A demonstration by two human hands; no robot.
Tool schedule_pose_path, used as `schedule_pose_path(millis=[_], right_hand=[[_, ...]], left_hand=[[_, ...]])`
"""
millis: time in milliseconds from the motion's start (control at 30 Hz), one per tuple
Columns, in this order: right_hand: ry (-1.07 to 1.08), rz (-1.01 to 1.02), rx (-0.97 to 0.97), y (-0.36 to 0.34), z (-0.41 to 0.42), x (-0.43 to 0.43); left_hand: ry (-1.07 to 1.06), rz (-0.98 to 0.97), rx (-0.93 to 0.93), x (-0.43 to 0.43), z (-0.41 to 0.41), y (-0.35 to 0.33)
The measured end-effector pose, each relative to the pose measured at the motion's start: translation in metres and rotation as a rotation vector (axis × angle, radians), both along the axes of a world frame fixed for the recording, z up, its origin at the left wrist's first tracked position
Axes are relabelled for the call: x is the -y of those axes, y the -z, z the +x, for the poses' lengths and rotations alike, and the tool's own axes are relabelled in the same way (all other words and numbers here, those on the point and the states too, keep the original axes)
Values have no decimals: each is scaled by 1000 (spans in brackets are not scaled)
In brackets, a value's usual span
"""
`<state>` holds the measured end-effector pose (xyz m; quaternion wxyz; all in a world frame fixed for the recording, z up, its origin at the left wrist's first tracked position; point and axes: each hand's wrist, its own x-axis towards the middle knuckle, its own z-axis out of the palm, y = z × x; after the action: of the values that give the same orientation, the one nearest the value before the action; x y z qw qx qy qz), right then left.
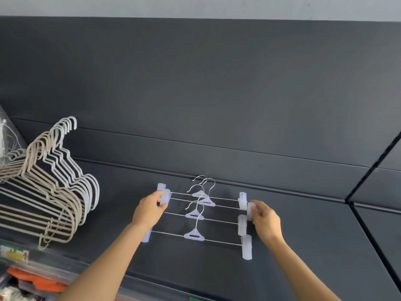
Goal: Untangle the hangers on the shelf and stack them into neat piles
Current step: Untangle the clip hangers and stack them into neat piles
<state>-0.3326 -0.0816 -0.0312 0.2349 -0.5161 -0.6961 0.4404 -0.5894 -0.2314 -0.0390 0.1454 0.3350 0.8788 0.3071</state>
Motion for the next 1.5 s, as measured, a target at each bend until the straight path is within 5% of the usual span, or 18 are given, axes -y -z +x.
schedule_pose_path(millis=[567,933,1500], right_hand=[[-10,-198,-193,-3,-3,-1],[-96,-53,135,-7,-9,-2],[-92,36,146,-2,-14,14]], left_hand=[[-60,0,-43,1,-11,9],[-60,4,-61,2,-12,11],[23,44,187,1,-23,5]])
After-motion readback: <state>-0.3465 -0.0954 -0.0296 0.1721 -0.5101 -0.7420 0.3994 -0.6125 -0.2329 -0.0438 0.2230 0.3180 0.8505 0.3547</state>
